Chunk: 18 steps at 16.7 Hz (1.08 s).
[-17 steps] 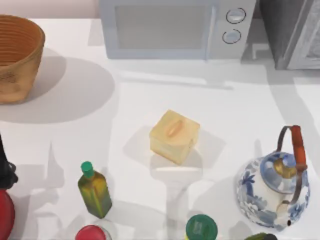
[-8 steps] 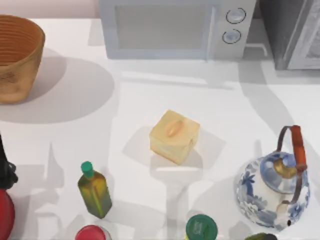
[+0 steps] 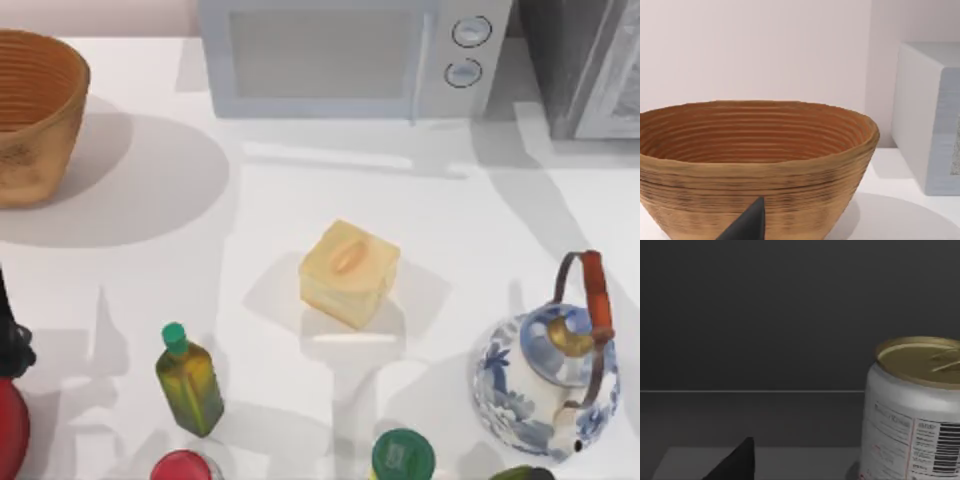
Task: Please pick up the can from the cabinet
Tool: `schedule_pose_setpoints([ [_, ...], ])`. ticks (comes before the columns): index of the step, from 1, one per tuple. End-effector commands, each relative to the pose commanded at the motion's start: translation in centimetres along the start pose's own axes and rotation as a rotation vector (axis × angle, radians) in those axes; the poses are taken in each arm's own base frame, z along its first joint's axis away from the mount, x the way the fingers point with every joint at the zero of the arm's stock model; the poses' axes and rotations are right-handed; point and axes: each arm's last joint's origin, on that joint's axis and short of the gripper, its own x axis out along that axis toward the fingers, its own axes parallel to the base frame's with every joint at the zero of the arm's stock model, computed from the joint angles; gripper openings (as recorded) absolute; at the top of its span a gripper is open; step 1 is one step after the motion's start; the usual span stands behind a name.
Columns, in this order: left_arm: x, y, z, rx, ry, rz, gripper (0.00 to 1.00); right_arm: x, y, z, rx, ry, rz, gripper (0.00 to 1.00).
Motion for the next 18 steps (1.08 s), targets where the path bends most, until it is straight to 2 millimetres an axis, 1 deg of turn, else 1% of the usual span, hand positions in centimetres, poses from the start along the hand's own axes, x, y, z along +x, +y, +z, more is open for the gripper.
schedule_pose_setpoints([
  [2, 0.0, 0.0, 0.0, 0.000, 0.000, 0.000, 1.00, 1.6, -0.1, -0.1, 0.000, 0.000, 0.000, 1.00],
  [3, 0.0, 0.0, 0.0, 0.000, 0.000, 0.000, 1.00, 2.1, -0.1, -0.1, 0.000, -0.001, 0.000, 1.00],
  [7, 0.0, 0.0, 0.0, 0.000, 0.000, 0.000, 1.00, 2.2, -0.1, -0.1, 0.000, -0.001, 0.000, 1.00],
  [18, 0.0, 0.0, 0.0, 0.000, 0.000, 0.000, 1.00, 2.2, -0.1, -0.1, 0.000, -0.001, 0.000, 0.17],
])
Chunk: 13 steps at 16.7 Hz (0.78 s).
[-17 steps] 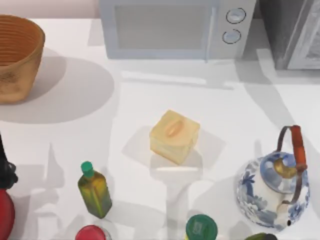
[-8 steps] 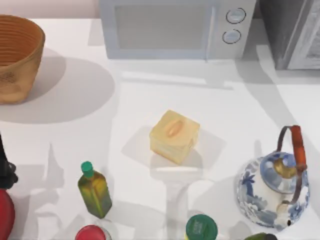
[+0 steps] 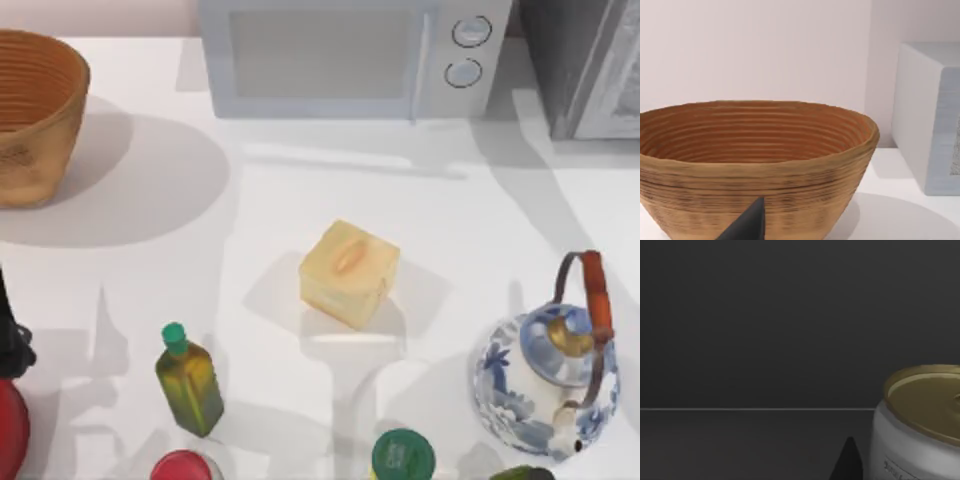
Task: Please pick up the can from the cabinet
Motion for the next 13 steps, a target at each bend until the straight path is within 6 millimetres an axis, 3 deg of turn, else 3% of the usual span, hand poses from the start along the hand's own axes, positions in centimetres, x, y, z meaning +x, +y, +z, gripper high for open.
schedule_pose_setpoints([
  [2, 0.00, 0.00, 0.00, 0.000, 0.000, 0.000, 1.00, 0.00, 0.00, 0.00, 0.000, 0.000, 0.000, 0.02],
  [3, 0.00, 0.00, 0.00, 0.000, 0.000, 0.000, 1.00, 0.00, 0.00, 0.00, 0.000, 0.000, 0.000, 0.00],
  [11, 0.00, 0.00, 0.00, 0.000, 0.000, 0.000, 1.00, -0.05, 0.04, 0.03, 0.002, -0.001, 0.002, 0.00],
  [13, 0.00, 0.00, 0.00, 0.000, 0.000, 0.000, 1.00, -0.83, 0.32, 0.39, 0.000, 0.000, 0.002, 0.00],
])
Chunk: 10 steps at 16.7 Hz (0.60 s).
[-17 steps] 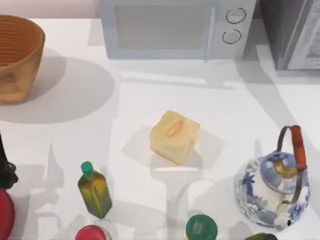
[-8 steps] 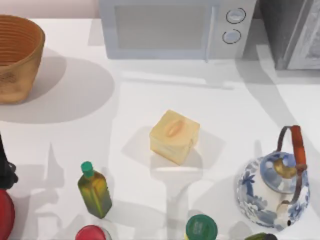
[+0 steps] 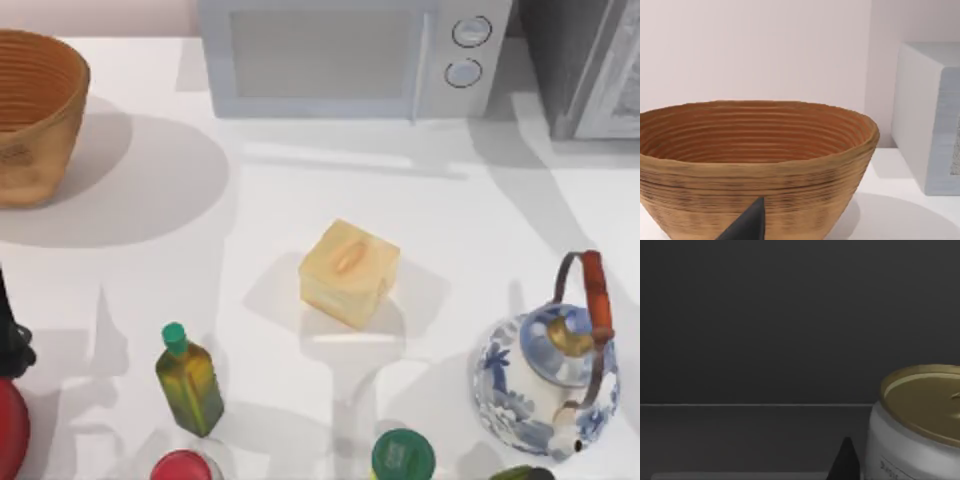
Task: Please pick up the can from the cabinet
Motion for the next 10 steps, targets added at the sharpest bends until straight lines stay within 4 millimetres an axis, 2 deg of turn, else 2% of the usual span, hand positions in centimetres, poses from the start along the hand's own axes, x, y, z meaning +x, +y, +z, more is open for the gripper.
schedule_pose_setpoints([
  [1, 0.0, 0.0, 0.0, 0.000, 0.000, 0.000, 1.00, -1.1, 0.4, 0.5, -0.001, 0.001, 0.000, 0.00],
  [3, 0.0, 0.0, 0.0, 0.000, 0.000, 0.000, 1.00, -4.7, 1.2, 2.1, -0.002, 0.002, 0.002, 0.00],
  [7, 0.0, 0.0, 0.0, 0.000, 0.000, 0.000, 1.00, -14.0, 0.6, 5.2, 0.003, -0.004, 0.001, 0.00],
  [8, 0.0, 0.0, 0.0, 0.000, 0.000, 0.000, 1.00, -15.6, 0.3, 5.5, 0.002, -0.002, 0.000, 0.00],
  [10, 0.0, 0.0, 0.0, 0.000, 0.000, 0.000, 1.00, -17.1, -0.2, 5.8, 0.001, -0.001, 0.000, 0.00],
])
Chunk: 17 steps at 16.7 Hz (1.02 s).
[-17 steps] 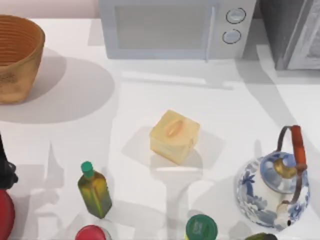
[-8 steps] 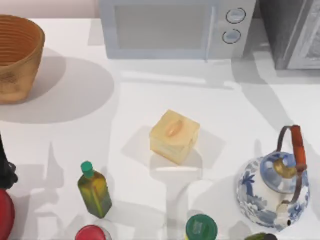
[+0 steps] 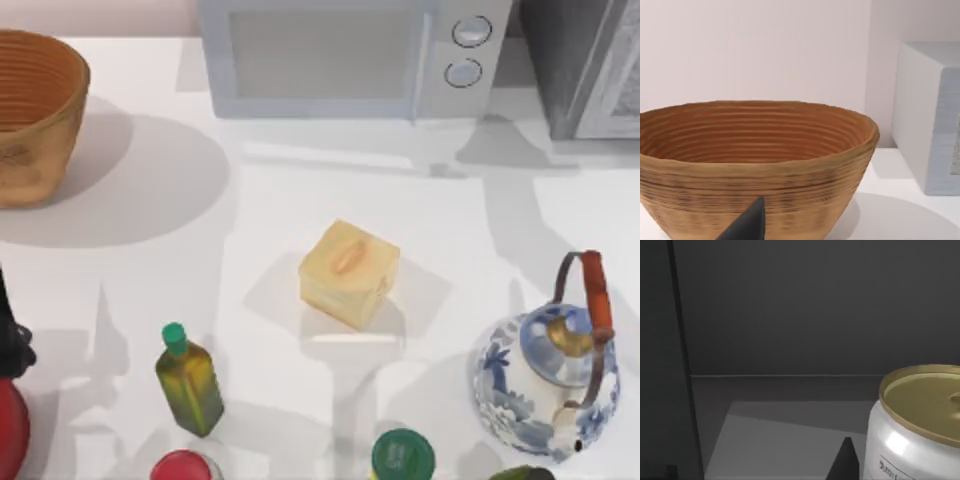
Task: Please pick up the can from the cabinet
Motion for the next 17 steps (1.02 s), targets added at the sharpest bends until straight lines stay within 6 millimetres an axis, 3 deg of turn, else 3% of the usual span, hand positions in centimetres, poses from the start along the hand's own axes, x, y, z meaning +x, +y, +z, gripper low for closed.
schedule_pose_setpoints([
  [6, 0.0, 0.0, 0.0, 0.000, 0.000, 0.000, 1.00, 0.0, -0.1, -0.1, 0.000, 0.000, -0.003, 0.00],
  [9, 0.0, 0.0, 0.0, 0.000, 0.000, 0.000, 1.00, 0.0, -1.0, -1.4, -0.013, 0.014, -0.003, 0.00],
  [13, 0.0, 0.0, 0.0, 0.000, 0.000, 0.000, 1.00, -0.7, -3.6, -5.3, -0.030, 0.040, -0.006, 0.00],
  [17, 0.0, 0.0, 0.0, 0.000, 0.000, 0.000, 1.00, -2.5, -7.0, -11.7, -0.027, 0.053, -0.008, 0.00],
])
